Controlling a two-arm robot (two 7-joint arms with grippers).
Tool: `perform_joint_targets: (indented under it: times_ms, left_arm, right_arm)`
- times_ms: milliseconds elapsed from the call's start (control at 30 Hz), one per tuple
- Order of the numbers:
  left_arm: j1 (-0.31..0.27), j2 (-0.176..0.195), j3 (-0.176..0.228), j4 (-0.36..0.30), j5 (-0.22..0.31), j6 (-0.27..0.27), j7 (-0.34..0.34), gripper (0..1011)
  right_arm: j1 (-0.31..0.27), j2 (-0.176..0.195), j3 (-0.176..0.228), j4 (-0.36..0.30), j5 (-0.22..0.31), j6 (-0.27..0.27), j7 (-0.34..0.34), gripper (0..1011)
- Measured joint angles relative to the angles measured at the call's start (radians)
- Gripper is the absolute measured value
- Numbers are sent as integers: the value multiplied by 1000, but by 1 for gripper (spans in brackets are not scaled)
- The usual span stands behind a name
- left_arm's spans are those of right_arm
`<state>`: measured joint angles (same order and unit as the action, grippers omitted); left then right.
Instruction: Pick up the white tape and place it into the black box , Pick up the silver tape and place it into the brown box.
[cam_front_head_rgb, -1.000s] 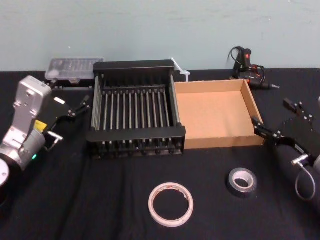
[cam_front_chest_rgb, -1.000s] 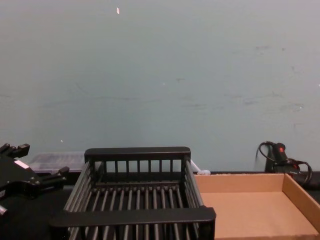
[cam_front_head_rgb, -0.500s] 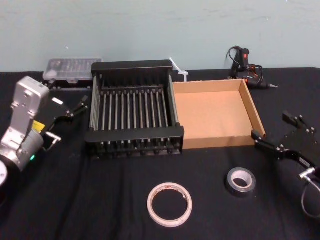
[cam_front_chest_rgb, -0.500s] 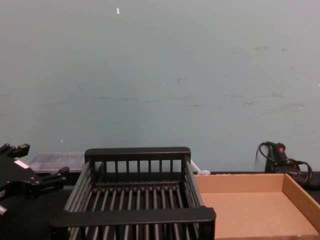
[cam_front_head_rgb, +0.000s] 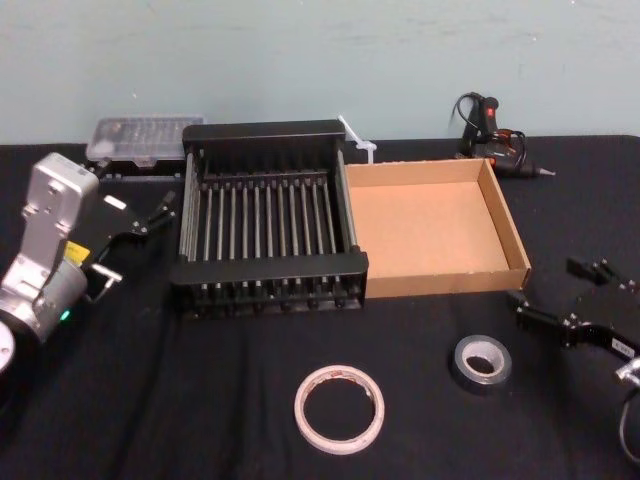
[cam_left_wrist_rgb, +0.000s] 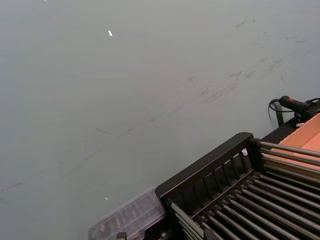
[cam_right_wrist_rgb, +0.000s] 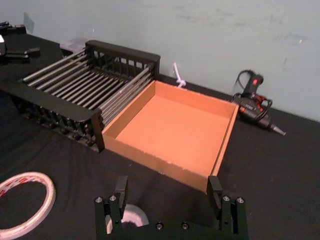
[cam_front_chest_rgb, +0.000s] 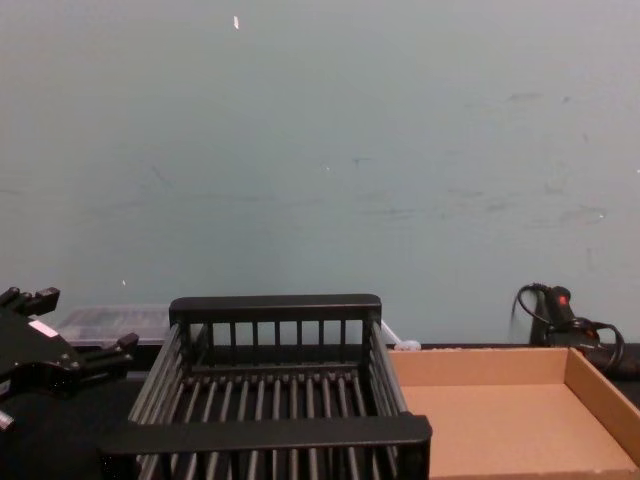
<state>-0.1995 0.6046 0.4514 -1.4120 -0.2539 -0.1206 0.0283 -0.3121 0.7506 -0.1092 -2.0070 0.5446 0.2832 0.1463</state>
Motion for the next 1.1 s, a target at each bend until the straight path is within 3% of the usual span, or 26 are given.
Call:
perform_joint_targets:
  times_ms: [300,667,1100]
  left_arm:
    - [0,0,0,0,0,0,0,1001]
    - [0,0,0,0,0,0,0,1001]
    - [0,0,0,0,0,0,0,1001]
  right_arm:
    - [-7,-11,6,11,10,55,25,1002]
    - [11,-25,-43,70,-67,25,66,1002]
    - [55,-70,-71,152,-114,45,86,1002]
